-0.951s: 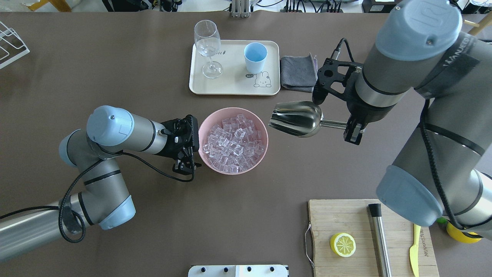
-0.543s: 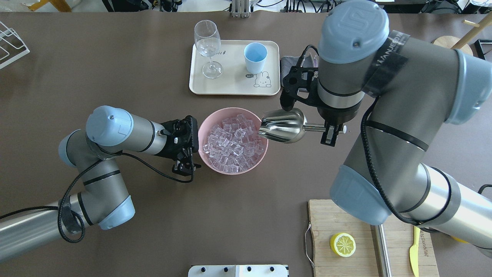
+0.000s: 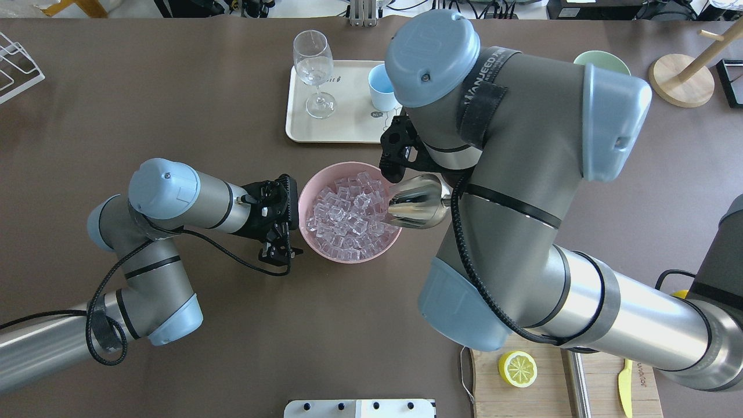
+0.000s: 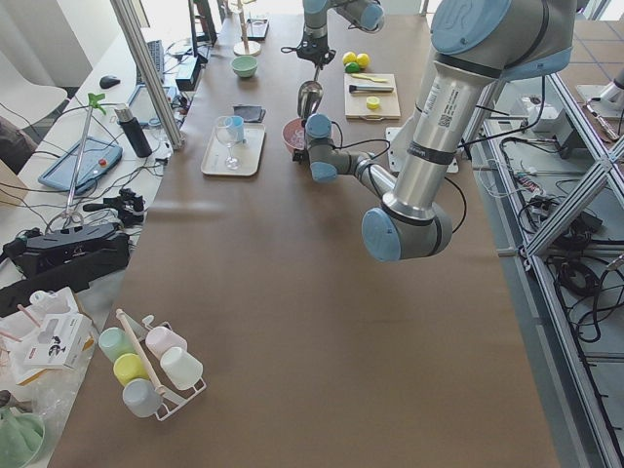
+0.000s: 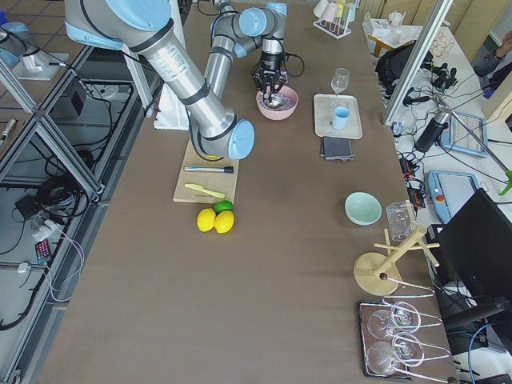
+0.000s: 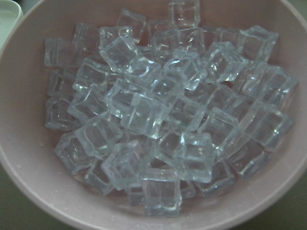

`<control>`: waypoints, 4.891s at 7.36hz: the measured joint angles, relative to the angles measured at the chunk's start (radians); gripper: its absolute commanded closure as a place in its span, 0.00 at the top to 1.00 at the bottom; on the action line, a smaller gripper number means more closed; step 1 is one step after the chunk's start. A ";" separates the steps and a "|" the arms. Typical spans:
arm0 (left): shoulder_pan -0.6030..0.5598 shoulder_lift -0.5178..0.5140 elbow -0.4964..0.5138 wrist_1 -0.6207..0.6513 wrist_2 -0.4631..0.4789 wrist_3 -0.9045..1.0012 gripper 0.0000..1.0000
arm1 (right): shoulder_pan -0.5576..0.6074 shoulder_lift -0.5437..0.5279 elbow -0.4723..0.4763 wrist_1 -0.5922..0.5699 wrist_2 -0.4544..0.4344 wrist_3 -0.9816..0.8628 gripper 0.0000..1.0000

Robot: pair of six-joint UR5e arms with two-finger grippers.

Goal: Put ice in cup with scoop
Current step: 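Lower the scoop into the ice cubes with the right gripper, then drag the scoop through the ice and lift it full with the right gripper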

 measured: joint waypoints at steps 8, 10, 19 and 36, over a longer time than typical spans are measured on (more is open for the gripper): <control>-0.001 0.001 0.000 0.001 -0.003 0.000 0.99 | -0.060 0.182 -0.262 -0.083 -0.127 -0.110 0.00; -0.001 0.001 0.000 0.001 -0.003 0.000 0.99 | -0.075 0.199 -0.309 -0.066 -0.146 -0.110 0.00; -0.001 0.001 0.000 0.001 -0.003 0.000 0.99 | -0.078 0.063 -0.243 0.203 -0.161 -0.115 0.00; -0.019 0.001 0.000 0.005 -0.022 0.000 0.99 | -0.073 -0.280 -0.163 0.900 -0.012 -0.095 0.00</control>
